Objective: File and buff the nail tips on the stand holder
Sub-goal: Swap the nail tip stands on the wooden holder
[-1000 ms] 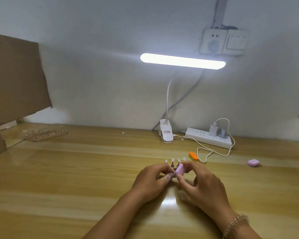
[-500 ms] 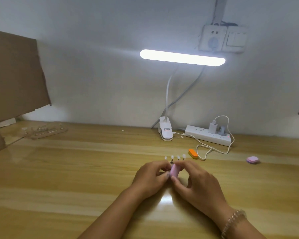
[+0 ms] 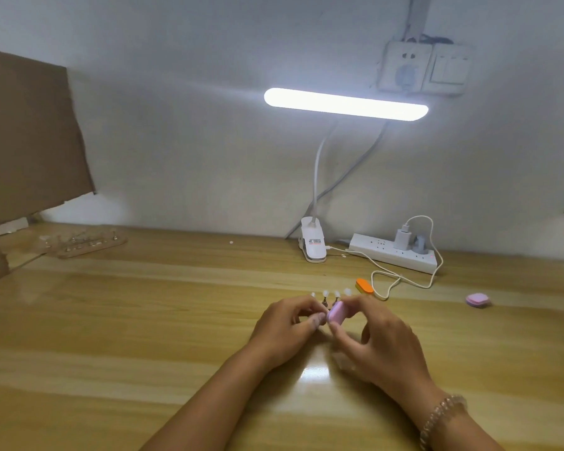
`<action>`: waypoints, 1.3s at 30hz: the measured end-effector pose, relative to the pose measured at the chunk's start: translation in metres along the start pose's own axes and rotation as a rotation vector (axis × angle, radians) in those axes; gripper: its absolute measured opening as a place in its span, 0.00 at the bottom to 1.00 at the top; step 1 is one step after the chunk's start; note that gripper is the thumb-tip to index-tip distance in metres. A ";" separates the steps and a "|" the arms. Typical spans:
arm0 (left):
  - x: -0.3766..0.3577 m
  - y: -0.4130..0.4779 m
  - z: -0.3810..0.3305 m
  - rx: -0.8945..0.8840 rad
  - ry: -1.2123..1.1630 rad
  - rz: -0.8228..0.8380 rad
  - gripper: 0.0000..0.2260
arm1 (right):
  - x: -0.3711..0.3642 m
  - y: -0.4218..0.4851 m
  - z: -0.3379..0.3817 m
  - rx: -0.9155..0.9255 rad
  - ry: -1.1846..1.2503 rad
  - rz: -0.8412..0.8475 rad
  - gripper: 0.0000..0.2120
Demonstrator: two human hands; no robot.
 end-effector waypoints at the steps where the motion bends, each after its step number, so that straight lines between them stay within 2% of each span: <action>1: 0.000 0.000 -0.001 -0.003 -0.015 -0.005 0.06 | 0.001 0.000 0.000 -0.009 0.005 -0.014 0.10; 4: 0.000 0.000 -0.001 0.000 -0.021 -0.026 0.06 | -0.001 -0.002 0.002 0.056 -0.090 0.041 0.12; 7: 0.000 -0.001 -0.002 0.005 -0.024 -0.035 0.06 | 0.000 -0.002 0.000 0.016 -0.045 0.007 0.11; 10: -0.001 -0.002 -0.004 0.029 0.021 -0.054 0.06 | -0.002 -0.003 0.002 0.065 -0.111 0.070 0.12; 14: 0.006 -0.004 -0.006 0.103 0.012 -0.318 0.08 | 0.004 0.000 -0.007 -0.078 0.004 -0.049 0.08; 16: 0.011 -0.005 -0.005 0.144 -0.012 -0.413 0.10 | 0.002 -0.001 -0.011 -0.076 -0.035 0.014 0.09; 18: 0.014 -0.005 -0.001 0.193 -0.008 -0.444 0.08 | -0.001 -0.001 -0.012 -0.057 -0.054 0.091 0.12; 21: 0.015 -0.004 0.001 0.250 0.014 -0.433 0.05 | -0.001 0.004 -0.018 -0.136 0.029 0.091 0.14; 24: 0.017 0.000 0.004 0.280 0.016 -0.389 0.04 | 0.001 0.014 -0.026 -0.244 0.116 0.094 0.10; 27: 0.017 0.002 0.004 0.326 0.056 -0.374 0.06 | 0.004 0.029 -0.033 -0.297 0.108 0.185 0.08; 30: 0.015 0.004 0.006 0.349 0.124 -0.341 0.07 | 0.009 0.051 -0.040 -0.345 0.109 0.276 0.13; 34: 0.013 0.004 0.009 0.349 0.187 -0.302 0.06 | 0.013 0.067 -0.043 -0.303 0.172 0.418 0.15; 39: 0.014 0.004 0.010 0.365 0.211 -0.251 0.08 | 0.017 0.072 -0.038 -0.198 0.163 0.453 0.05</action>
Point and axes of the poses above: each hand's wrist, its own y-axis towards the middle knuckle, its own x-axis out of the back of the hand, z = x × y, the point moved 1 cm from there along y, towards the middle knuckle, and after that the axes turned 13 degrees about z, right-handed, at the moved point
